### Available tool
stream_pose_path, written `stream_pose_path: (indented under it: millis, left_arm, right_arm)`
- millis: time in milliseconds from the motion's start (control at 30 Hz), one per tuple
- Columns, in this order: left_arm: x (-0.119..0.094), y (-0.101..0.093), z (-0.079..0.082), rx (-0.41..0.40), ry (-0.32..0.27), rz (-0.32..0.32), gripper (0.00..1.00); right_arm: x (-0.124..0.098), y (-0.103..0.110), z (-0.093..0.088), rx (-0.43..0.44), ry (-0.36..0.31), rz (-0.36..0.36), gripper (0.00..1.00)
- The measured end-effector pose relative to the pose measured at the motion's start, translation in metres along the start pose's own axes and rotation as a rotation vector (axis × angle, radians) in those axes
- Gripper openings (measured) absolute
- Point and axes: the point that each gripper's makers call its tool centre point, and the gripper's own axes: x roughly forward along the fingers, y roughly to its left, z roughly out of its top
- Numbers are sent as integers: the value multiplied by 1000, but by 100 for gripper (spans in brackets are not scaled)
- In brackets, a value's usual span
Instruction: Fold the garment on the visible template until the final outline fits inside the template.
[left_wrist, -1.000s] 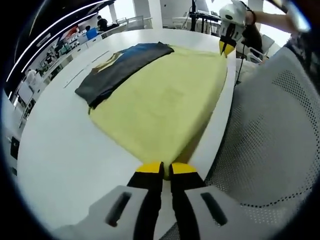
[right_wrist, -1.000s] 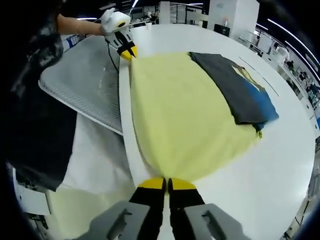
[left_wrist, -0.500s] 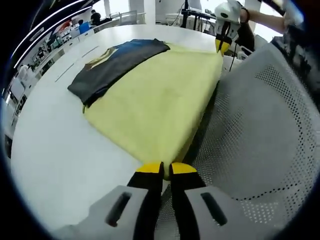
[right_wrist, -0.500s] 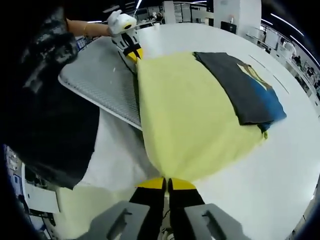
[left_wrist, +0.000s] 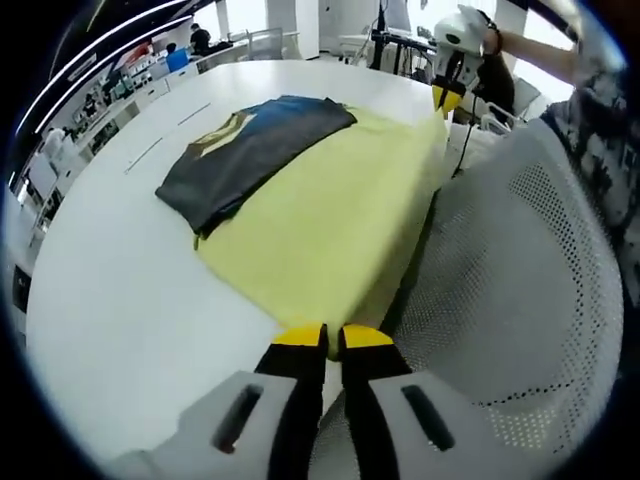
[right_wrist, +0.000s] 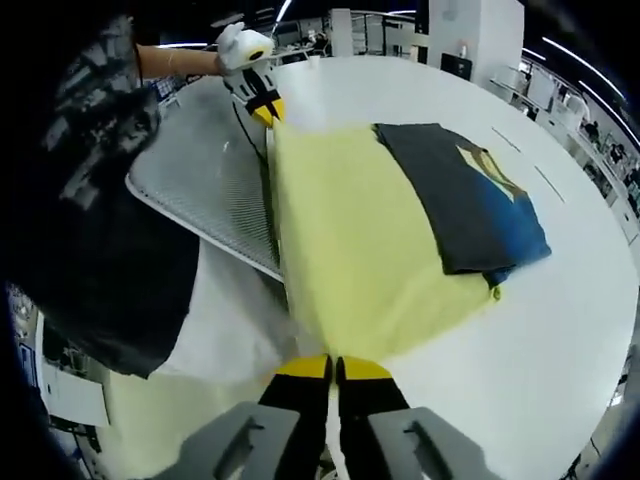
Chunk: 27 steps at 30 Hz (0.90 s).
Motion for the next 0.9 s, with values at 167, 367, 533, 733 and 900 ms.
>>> stream_pose_path:
  millis: [167,367,533,733,900]
  left_arm:
    - [-4,14,12,-76,-1,28,1]
    - [-9,33,39,-63,-66,69,1]
    - [-11,50,53,-53,-79,118,1]
    - [-20,74,76,-54,-151,197,1]
    - [-28,90,97,-27,-203,261,1]
  right_arm:
    - [-10,-24,13,-8,-29,-69,0]
    - [-19,-50,22,1,-39,-151,0]
    - [-26,-67,34,-15,-50,-189,0]
    - [-37,-86,53,-7,-71,-252,0]
    - [-44,-101,62,10,-85,-308,0]
